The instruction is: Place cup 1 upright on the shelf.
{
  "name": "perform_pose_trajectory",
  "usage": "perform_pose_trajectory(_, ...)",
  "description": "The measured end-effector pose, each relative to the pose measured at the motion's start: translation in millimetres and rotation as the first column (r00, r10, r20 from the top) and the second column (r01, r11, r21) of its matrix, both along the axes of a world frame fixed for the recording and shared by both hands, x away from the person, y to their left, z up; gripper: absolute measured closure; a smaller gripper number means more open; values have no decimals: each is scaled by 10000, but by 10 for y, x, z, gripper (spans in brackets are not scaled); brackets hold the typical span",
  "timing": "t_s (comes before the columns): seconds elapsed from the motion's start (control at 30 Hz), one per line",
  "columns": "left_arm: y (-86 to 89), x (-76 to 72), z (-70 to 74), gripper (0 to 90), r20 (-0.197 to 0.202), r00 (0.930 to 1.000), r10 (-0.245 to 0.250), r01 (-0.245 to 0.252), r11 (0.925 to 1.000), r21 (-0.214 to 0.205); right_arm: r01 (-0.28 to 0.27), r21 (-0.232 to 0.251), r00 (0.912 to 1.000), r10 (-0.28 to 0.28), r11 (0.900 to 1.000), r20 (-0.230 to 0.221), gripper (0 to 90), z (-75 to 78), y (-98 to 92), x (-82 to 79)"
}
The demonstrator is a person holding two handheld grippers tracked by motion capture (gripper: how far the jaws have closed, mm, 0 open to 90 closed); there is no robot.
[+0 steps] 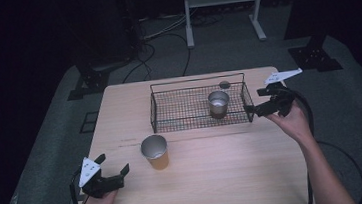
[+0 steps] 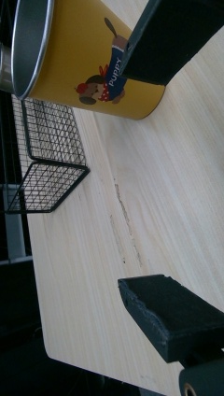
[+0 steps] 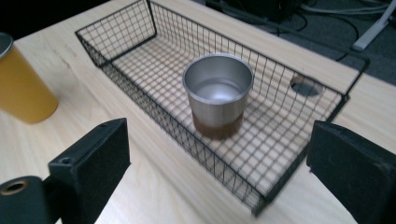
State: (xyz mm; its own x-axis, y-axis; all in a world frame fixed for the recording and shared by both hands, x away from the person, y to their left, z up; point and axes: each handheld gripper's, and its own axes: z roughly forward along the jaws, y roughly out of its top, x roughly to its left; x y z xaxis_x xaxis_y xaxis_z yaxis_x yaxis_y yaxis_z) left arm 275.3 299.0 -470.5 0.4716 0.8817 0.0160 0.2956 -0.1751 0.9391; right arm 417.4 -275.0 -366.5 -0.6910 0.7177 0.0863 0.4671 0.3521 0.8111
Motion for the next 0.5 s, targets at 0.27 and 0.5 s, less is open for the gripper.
perform_pose_trajectory(0.27, 15, 2, -12, 9, 13, 10000, -17, 18, 10000, -89, 223, 217, 9997, -225, 9995, 50, 54, -64, -203, -238)
perform_pose_trajectory(0.5, 37, -17, -4, 9, 87, 10000, -18, 20, 9999, -131, 454, 301, 9990, -453, 9985, -27, 57, -190, -332, -394)
